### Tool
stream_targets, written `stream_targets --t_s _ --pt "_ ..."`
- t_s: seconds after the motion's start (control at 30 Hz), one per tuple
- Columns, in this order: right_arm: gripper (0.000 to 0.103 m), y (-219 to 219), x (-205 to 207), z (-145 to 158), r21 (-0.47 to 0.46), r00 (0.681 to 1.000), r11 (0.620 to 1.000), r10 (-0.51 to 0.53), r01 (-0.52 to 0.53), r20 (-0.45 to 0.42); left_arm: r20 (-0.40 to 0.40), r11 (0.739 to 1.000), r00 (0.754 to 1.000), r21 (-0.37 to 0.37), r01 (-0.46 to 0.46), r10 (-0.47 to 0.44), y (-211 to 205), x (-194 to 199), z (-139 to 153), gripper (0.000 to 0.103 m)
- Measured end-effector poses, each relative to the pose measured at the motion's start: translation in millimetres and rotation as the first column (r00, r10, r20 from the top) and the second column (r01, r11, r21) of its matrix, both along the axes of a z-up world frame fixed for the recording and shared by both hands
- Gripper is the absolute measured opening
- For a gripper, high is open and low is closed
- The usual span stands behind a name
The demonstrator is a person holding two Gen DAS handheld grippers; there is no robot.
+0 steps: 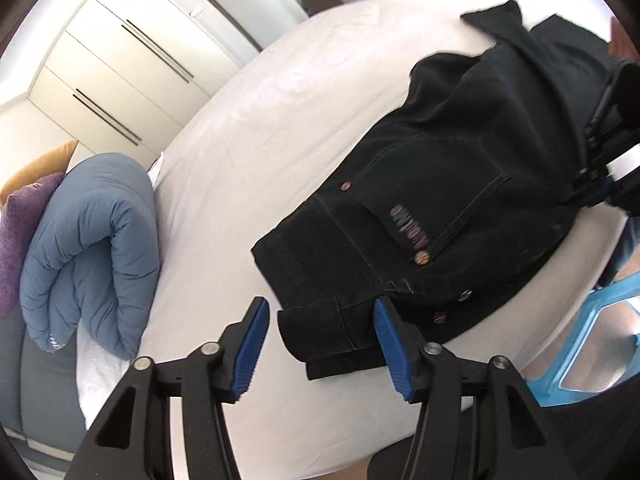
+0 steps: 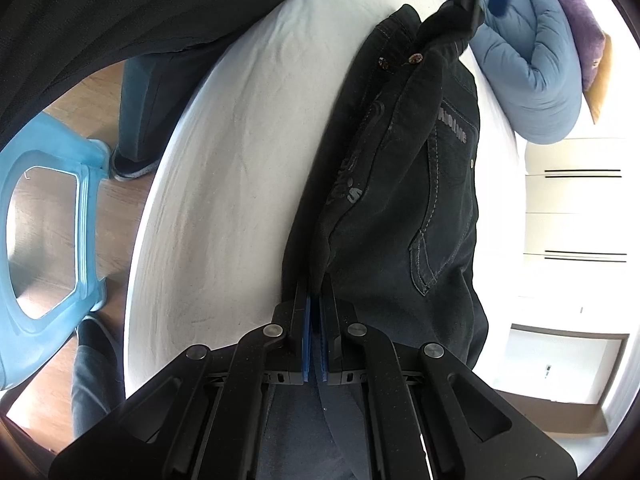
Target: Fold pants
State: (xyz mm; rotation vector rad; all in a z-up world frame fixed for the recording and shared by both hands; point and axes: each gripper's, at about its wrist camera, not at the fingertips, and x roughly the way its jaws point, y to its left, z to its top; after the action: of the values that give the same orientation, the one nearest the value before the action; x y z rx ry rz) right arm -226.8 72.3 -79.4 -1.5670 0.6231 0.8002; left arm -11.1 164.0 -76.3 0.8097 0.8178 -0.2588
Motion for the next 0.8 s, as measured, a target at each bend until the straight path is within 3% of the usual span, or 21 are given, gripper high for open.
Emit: stream_targets --t_s 0.07,0.13,0.2,0.43,0.5,0.57,0.67,0.73,0.77,0.8 --pt "0.003 3 -1 -1 -0.004 1.0 1.0 -0.003 0.003 0.004 -0.009 0.999 0.999 0.02 -0.045 0.045 11 5 -10 0.065" --pt "0.003 6 0 -1 -0.007 1.0 1.0 -0.008 0.008 0.004 -0.082 0.995 0.991 -0.01 -0.104 0.103 30 8 -21 0.074" --pt "0.003 9 0 -2 -0.006 1.0 1.0 -0.01 0.01 0.005 -0.1 0.992 0.988 -0.014 -0.123 0.121 41 3 -25 0.075" --pt "0.003 17 -1 -8 -0.022 1.0 1.0 -0.005 0.005 0.013 -0.077 0.98 0.983 0.124 -0.156 0.166 61 -5 -37 0.076" --pt "0.003 18 -1 -7 -0.021 1.0 1.0 -0.011 0.011 0.008 -0.041 0.966 0.974 0.147 -0.214 0.222 75 1 -30 0.076" --pt "0.003 19 -1 -7 -0.023 1.0 1.0 -0.018 0.018 0.005 -0.017 0.954 0.958 0.095 -0.283 0.286 86 6 -14 0.073" --pt "0.003 19 -1 -8 -0.027 1.0 0.999 -0.022 0.022 0.009 -0.038 0.948 0.956 -0.125 -0.293 0.29 80 4 25 0.072" --pt "0.003 19 -1 -8 -0.024 1.0 0.999 -0.027 0.027 0.007 -0.152 0.916 0.97 -0.327 -0.231 0.191 64 0 42 0.066" --pt "0.003 19 -1 -7 -0.022 1.0 0.999 -0.027 0.027 0.007 -0.2 0.909 0.974 -0.377 -0.179 0.109 53 -3 43 0.056" --pt "0.003 19 -1 -7 -0.021 1.0 0.999 -0.027 0.027 0.005 -0.222 0.924 0.974 -0.363 -0.121 0.04 38 -8 38 0.051"
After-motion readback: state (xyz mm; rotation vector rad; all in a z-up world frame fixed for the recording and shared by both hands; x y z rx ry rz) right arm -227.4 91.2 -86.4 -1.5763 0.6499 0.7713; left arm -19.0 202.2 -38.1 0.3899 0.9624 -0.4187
